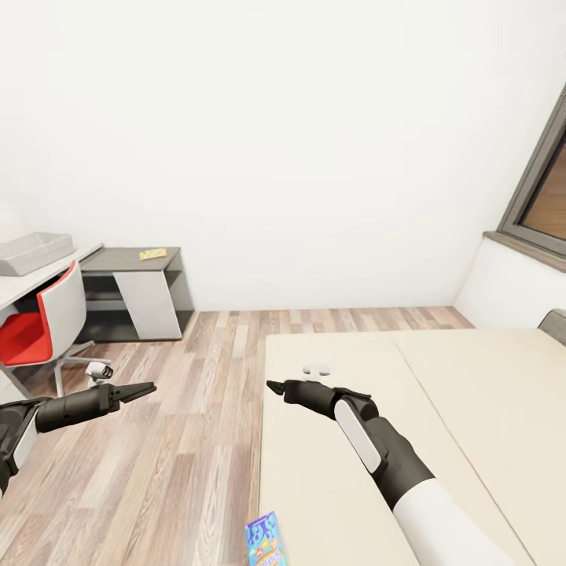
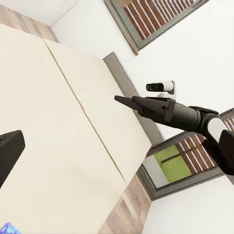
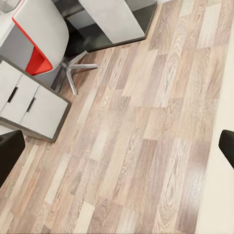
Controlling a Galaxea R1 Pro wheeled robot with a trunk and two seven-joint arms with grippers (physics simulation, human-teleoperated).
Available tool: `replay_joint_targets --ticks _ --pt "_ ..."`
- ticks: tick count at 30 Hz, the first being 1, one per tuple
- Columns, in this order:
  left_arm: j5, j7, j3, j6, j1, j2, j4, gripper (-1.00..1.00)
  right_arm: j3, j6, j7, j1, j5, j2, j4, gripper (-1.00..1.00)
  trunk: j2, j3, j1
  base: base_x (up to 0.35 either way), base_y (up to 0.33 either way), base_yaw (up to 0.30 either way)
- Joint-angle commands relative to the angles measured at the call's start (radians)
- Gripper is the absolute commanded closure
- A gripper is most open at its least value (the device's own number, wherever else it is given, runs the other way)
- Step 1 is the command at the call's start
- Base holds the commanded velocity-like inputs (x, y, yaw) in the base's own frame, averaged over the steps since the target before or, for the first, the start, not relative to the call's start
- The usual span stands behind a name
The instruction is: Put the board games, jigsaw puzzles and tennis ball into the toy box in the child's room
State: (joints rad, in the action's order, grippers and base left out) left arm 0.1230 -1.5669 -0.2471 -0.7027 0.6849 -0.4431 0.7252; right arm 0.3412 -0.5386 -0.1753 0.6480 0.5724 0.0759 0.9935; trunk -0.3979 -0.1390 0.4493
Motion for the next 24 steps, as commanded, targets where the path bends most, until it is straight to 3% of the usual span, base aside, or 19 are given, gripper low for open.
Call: replay_joint_targets --ticks 1,24 --pt "0.0 -0.004 0.0 -0.011 0.001 0.0 0.0 -1.0 -0.001 -0.004 -0.001 0.001 0.001 0.0 0.001 -1.0 -0.002 0.0 0.001 0.0 0.0 0.0" --pt "0.0 -0.004 0.0 -0.011 0.001 0.0 0.0 -1.0 -0.001 -0.004 -0.001 0.001 0.002 -0.003 0.001 -1.0 -0.002 0.037 0.001 0.0 0.0 0.0"
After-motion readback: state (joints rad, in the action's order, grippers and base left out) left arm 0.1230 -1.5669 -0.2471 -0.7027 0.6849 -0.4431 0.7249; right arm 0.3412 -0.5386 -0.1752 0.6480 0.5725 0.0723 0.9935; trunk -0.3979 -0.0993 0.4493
